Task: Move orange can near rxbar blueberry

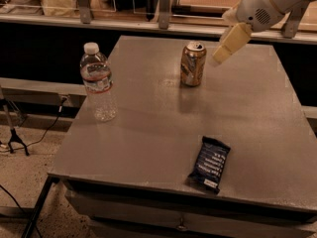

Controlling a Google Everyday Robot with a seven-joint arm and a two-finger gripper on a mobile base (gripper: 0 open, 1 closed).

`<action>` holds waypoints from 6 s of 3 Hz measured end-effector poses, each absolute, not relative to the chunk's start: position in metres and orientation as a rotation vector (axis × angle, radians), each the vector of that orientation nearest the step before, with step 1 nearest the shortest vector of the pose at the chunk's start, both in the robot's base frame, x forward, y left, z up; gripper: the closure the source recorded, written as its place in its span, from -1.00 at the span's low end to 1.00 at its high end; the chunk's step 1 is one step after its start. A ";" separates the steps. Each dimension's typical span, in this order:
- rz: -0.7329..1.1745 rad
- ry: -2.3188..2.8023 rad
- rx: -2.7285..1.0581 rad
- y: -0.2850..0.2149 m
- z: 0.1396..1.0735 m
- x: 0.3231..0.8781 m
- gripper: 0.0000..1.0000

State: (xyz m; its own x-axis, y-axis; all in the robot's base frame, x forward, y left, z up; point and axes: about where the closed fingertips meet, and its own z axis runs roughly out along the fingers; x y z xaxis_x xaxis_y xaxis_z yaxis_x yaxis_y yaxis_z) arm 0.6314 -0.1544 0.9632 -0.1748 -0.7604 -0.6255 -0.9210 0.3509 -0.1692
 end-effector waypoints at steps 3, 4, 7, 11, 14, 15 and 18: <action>0.454 1.992 -1.450 -0.110 0.922 0.659 -0.68; 0.472 2.022 -1.438 -0.106 0.906 0.663 -0.22; 0.515 1.954 -1.473 -0.125 0.942 0.642 1.00; 0.685 1.906 -1.516 -0.124 0.956 0.518 1.00; 0.755 1.802 -1.515 -0.121 0.915 0.504 0.72; 0.763 1.789 -1.531 -0.118 0.906 0.496 0.25; 0.759 1.785 -1.573 -0.111 0.901 0.489 -1.00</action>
Offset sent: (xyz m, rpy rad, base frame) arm 0.0308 0.0463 -0.0400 0.0833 0.0719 0.0208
